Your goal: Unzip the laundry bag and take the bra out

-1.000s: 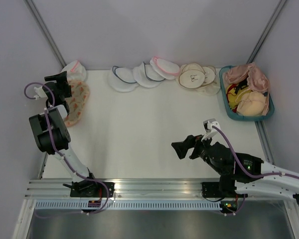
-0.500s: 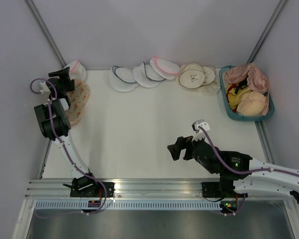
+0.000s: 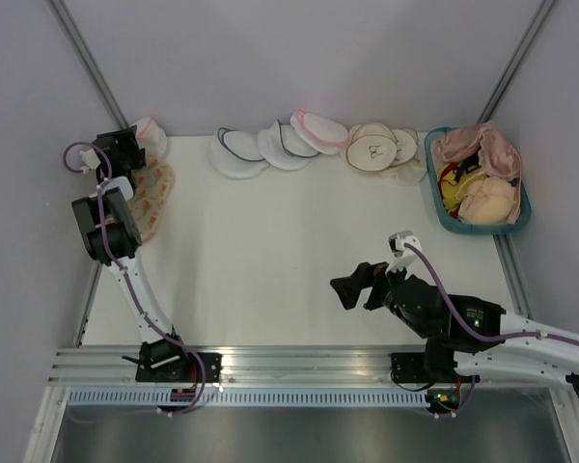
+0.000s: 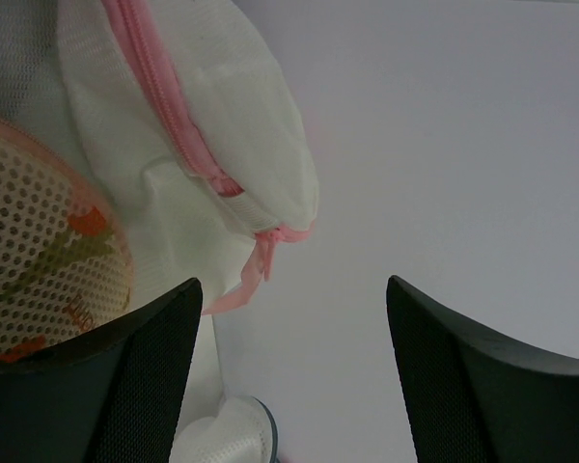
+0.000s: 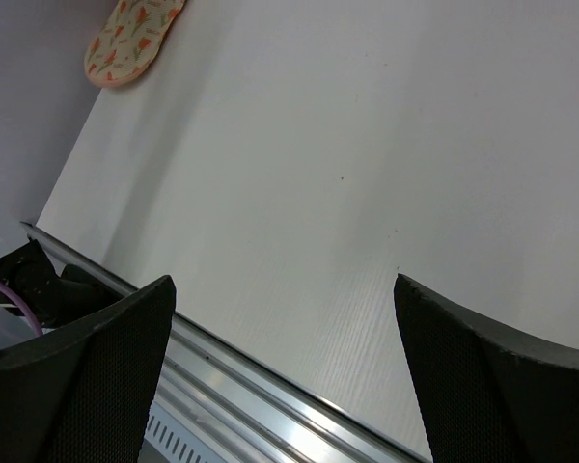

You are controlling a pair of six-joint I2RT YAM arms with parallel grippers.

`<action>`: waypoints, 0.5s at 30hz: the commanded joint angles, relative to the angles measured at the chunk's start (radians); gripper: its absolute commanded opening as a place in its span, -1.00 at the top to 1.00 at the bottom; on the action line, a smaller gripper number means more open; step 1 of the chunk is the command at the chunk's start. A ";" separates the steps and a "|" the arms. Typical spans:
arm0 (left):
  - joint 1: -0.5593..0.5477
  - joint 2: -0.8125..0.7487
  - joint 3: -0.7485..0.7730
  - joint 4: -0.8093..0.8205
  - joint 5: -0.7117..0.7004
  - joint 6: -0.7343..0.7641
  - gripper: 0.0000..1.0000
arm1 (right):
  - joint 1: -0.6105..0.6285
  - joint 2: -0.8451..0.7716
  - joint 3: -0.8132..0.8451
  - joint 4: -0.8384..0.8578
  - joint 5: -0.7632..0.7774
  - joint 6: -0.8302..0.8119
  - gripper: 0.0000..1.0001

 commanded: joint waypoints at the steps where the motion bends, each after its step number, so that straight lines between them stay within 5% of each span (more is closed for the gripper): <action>1: -0.001 0.040 0.098 -0.112 -0.007 0.018 -0.62 | -0.002 -0.021 0.007 0.006 -0.008 0.026 -0.96; 9: -0.028 0.057 0.193 -0.273 -0.083 0.043 -0.52 | -0.002 -0.037 0.004 0.020 -0.041 0.027 -0.96; 15: -0.045 0.072 0.243 -0.344 -0.148 0.047 -0.13 | -0.003 -0.057 -0.010 0.036 -0.063 0.027 -0.96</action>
